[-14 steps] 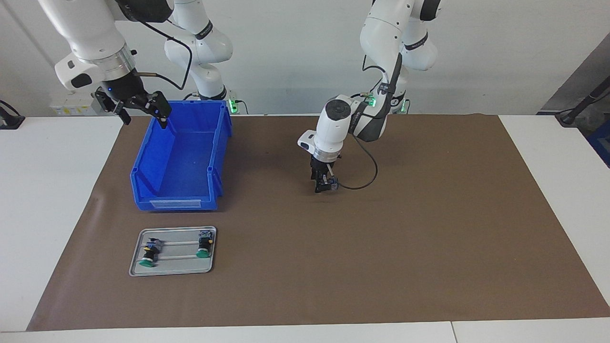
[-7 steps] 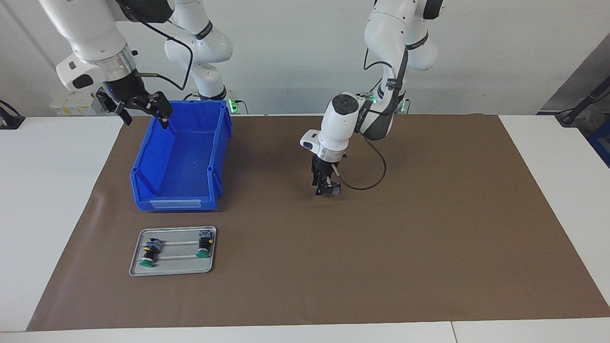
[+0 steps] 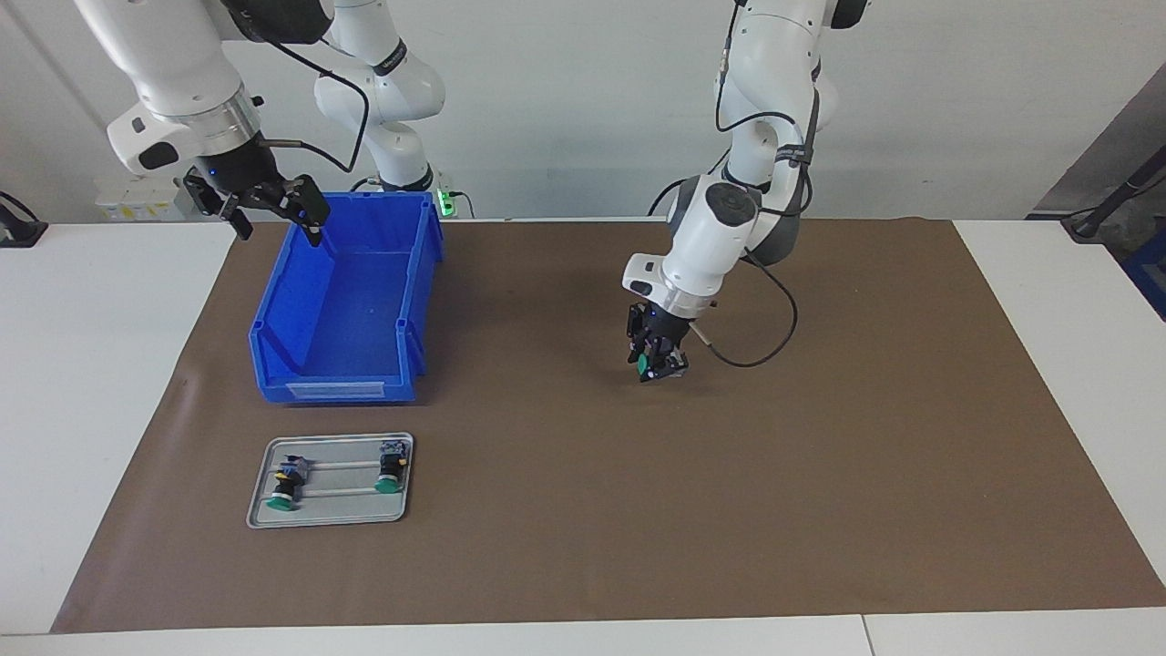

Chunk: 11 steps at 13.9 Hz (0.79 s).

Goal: Place and press button with both arms
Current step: 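Lower the left gripper onto the item and grasp it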

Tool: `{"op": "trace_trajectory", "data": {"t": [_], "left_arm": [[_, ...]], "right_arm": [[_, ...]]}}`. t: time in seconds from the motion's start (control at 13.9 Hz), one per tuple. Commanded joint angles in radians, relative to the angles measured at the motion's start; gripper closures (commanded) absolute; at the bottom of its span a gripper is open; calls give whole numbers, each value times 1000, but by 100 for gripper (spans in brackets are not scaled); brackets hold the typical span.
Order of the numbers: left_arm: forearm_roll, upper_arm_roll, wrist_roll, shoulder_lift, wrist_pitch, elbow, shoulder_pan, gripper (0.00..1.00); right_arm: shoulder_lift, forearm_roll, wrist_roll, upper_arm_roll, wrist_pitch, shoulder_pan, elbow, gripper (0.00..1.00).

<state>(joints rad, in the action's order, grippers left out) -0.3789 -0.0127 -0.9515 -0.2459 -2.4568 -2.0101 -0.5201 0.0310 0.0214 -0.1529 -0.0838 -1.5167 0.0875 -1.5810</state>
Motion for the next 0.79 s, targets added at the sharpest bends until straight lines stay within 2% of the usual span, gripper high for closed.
{"op": "trace_trajectory", "data": {"t": [0.0,0.14,0.36,0.58,0.72], "left_arm": [[-141,14,-159,23,70,-12,110,100],[-249,14,-191,23,73,-9,126,100],[-531,11,-404,31,84,-13,186,100],[-597,10,-469,56,153,-41,241,100],[-725,8,-540,79,151,-96,249,100]], "right_arm": [[3,-23,-16,4,-2,-8,-4,0],[3,-23,-16,4,0,-8,-4,0],[3,-23,-16,4,0,-8,-4,0],[3,-23,-16,4,0,-8,-4,0],[3,-23,-16,4,0,-8,-4,0]]}}
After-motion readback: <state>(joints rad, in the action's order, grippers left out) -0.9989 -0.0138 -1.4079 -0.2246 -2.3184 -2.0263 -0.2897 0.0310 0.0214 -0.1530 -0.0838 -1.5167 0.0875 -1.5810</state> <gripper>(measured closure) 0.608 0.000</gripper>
